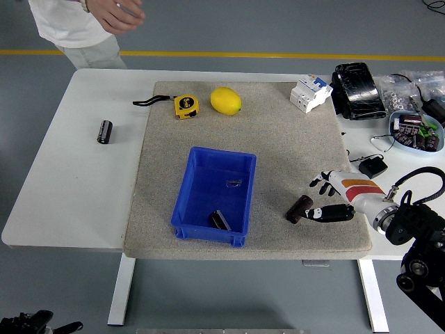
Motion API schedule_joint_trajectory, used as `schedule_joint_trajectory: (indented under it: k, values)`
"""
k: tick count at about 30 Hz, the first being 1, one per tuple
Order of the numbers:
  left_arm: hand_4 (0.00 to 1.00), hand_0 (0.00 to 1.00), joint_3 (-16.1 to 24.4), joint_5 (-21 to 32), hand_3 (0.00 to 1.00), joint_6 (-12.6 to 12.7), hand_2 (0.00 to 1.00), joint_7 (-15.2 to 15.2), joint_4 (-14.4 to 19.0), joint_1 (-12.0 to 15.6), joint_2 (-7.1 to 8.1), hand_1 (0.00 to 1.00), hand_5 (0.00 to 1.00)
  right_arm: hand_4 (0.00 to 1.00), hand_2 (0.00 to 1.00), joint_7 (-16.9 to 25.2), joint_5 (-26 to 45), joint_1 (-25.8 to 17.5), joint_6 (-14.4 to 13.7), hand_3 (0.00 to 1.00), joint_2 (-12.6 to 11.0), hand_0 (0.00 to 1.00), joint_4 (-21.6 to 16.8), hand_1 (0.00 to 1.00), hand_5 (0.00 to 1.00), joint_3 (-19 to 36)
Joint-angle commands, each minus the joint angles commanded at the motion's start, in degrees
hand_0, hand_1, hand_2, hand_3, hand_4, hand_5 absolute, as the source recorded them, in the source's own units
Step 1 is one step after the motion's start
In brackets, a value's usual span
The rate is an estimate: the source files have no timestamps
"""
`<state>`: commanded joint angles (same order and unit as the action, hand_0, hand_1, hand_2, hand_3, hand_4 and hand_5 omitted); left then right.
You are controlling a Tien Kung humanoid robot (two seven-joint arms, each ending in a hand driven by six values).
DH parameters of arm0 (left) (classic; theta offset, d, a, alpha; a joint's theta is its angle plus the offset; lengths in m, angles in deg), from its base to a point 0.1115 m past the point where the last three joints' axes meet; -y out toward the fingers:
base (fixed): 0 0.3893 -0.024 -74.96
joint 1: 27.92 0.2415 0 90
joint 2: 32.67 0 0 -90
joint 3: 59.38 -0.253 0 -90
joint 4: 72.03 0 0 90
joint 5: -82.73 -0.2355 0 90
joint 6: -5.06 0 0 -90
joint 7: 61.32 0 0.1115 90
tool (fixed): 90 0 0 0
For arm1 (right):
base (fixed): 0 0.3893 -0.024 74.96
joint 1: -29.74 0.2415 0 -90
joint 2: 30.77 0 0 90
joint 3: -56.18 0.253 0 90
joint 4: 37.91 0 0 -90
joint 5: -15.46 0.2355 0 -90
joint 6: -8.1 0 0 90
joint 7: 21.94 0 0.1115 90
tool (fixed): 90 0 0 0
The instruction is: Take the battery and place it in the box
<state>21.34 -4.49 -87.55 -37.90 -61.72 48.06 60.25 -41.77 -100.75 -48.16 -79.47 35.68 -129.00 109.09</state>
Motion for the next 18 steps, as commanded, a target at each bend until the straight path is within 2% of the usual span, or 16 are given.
schedule_joint_trajectory:
  k: [2,13,14,18]
  values:
    - [0.619,0.603,-0.07,-0.06,0.652,0.18,0.723,-0.26,0.0,-0.03,-0.05,0.626,0.662,0.998,0.602,-0.01,-0.09,0.12,0.23,0.71,-0.01,0.531,-0.05,0.547,0.608,-0.1]
    - [0.614,0.612,-1.61,0.95,0.643,0.42,0.721,-0.61,0.0,-0.15,-0.11,0.622,0.652,0.998,0.603,-0.16,0.75,0.32,1.38,0.711,-0.25,0.529,-0.07,0.547,0.609,-0.18]
    - [0.65,0.614,-1.88,1.22,0.65,0.41,0.718,-0.61,0.0,-0.14,-0.1,0.623,0.683,0.998,0.603,-0.16,0.74,0.3,1.35,0.711,-0.23,0.53,-0.05,0.546,0.611,-0.13]
    - [0.65,0.614,-3.58,2.95,0.65,0.45,0.718,-0.7,0.0,0.0,-0.05,0.623,0.683,0.998,0.603,-0.11,0.7,0.18,1.04,0.711,-0.23,0.53,0.09,0.546,0.611,0.23]
